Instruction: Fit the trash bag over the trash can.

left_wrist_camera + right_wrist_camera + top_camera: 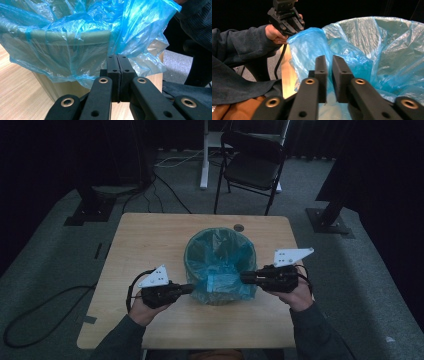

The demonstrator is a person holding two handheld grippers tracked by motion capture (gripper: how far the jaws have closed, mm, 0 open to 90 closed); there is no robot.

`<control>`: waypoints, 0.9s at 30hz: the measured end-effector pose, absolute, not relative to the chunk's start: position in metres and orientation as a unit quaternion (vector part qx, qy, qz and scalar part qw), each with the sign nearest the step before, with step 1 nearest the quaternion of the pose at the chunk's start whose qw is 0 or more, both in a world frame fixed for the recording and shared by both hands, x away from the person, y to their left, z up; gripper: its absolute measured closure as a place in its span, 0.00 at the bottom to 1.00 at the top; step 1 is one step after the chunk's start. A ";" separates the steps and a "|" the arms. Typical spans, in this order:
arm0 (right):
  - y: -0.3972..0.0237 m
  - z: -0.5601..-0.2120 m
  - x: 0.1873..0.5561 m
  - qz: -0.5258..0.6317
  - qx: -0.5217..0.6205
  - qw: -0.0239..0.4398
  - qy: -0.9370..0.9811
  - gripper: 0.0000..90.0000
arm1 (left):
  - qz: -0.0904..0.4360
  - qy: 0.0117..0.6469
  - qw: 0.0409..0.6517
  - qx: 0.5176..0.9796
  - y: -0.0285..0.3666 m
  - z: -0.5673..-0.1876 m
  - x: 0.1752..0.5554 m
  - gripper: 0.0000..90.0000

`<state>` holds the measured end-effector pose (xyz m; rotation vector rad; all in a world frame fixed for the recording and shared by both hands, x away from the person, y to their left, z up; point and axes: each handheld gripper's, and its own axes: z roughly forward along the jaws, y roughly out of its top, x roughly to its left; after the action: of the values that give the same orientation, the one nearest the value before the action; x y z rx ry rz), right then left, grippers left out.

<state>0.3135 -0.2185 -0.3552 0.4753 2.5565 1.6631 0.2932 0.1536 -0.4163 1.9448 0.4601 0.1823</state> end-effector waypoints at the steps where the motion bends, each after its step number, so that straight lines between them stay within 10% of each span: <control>1: -0.219 -0.355 0.314 0.539 0.154 0.027 0.828 0.94 | 0.077 0.193 0.537 0.817 0.154 -0.416 0.293 0.99; 27: -0.219 -0.361 0.301 0.531 0.141 0.016 0.835 1.00 | 0.076 0.197 0.539 0.816 0.155 -0.419 0.291 0.99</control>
<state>0.3008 -0.2192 -0.3610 0.4375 2.5979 1.6510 0.2910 0.1554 -0.4185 1.9401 0.4679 0.1799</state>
